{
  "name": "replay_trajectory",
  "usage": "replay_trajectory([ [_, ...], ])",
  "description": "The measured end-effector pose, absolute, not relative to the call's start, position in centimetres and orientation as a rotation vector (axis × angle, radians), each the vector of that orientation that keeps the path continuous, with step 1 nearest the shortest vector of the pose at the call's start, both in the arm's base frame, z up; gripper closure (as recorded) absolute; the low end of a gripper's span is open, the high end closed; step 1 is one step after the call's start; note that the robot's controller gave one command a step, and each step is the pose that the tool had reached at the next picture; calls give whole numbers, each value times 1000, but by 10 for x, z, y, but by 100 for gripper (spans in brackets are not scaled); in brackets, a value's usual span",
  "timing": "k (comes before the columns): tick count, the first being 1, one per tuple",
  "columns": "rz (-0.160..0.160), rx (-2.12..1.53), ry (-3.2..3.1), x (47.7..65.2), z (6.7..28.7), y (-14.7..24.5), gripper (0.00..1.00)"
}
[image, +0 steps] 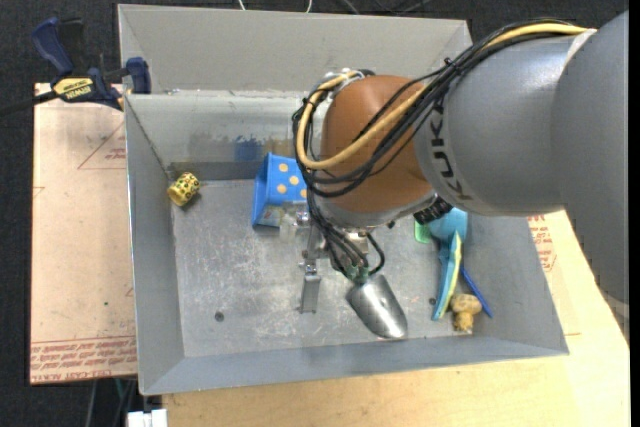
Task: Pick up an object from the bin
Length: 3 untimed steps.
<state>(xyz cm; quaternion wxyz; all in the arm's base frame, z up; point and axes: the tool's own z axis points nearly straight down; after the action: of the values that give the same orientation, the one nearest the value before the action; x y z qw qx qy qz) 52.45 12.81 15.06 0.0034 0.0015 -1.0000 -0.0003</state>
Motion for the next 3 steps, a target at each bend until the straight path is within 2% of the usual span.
replay_trajectory([
  [1, -3, 2, -3142, 527, 154, 128, 0],
  [2, -5, 252, -3124, 588, 89, 138, 0],
  [3, -7, 311, -3119, 581, 93, 139, 0],
])
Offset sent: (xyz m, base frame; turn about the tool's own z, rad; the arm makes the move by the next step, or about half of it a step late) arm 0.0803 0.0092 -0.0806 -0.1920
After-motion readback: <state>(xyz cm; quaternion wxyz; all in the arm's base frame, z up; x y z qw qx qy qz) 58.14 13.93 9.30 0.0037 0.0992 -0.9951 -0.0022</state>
